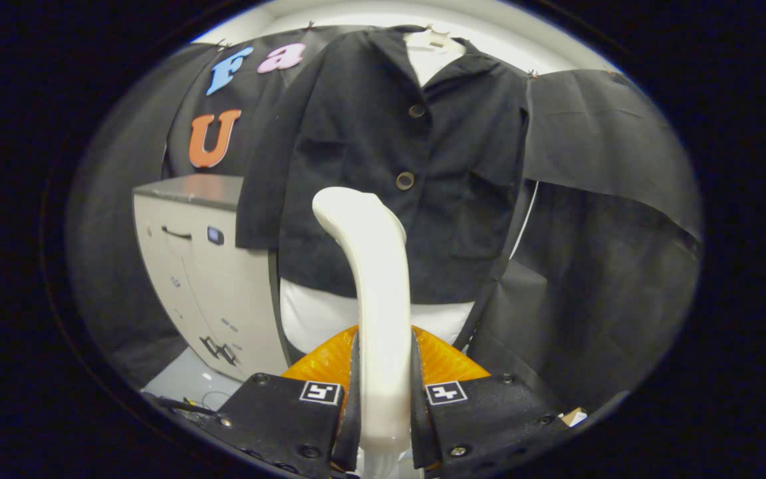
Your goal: Iron the clothes twice with a garment steamer, once on the left side and once on the right side.
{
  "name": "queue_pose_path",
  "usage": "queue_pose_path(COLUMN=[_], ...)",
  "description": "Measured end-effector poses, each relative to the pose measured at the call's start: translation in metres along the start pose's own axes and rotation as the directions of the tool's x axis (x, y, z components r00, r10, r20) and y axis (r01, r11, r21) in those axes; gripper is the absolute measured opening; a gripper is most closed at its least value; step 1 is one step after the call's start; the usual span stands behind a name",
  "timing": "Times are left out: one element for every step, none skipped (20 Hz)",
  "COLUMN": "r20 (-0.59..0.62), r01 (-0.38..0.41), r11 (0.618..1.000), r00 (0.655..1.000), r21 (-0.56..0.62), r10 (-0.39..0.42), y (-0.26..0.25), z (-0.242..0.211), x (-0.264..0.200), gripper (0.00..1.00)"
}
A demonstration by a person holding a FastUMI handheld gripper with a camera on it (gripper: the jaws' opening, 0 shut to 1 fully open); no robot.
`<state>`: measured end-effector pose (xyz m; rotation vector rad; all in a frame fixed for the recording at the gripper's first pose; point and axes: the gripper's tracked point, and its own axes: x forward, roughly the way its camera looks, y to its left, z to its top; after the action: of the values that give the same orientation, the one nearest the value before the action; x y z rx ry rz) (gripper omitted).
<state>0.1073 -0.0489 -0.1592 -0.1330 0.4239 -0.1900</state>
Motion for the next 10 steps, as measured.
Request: queue_pose_path(r20=[0.026, 0.055, 0.082, 0.113, 0.143, 0.179, 0.216, 0.247, 0.280, 0.310], r01=[-0.002, -0.006, -0.003, 0.005, 0.013, 0.018, 0.023, 0.031, 0.037, 0.043], r11=[1.000, 0.998, 0.997, 0.995, 0.994, 0.994, 0.993, 0.994, 0.994, 0.993], r00=[1.000, 0.998, 0.997, 0.993, 0.989, 0.983, 0.975, 0.967, 0.958, 0.948], r21=[0.026, 0.056, 0.079, 0.096, 0.107, 0.112, 0.111, 0.107, 0.108, 0.108], r10=[0.001, 0.003, -0.004, -0.016, -0.028, -0.038, -0.047, -0.057, -0.066, -0.075], y=[-0.012, -0.025, -0.039, -0.053, -0.067, -0.078, -0.087, -0.095, -0.102, -0.107], z=[0.021, 0.043, 0.067, 0.087, 0.108, 0.128, 0.148, 0.168, 0.188, 0.208], x=[-0.003, -0.006, -0.008, -0.008, -0.009, -0.010, -0.011, -0.010, -0.010, -0.009], gripper=[0.33, 0.33, 0.33, 0.33, 0.33, 0.33, 0.33, 0.33, 0.33, 0.33])
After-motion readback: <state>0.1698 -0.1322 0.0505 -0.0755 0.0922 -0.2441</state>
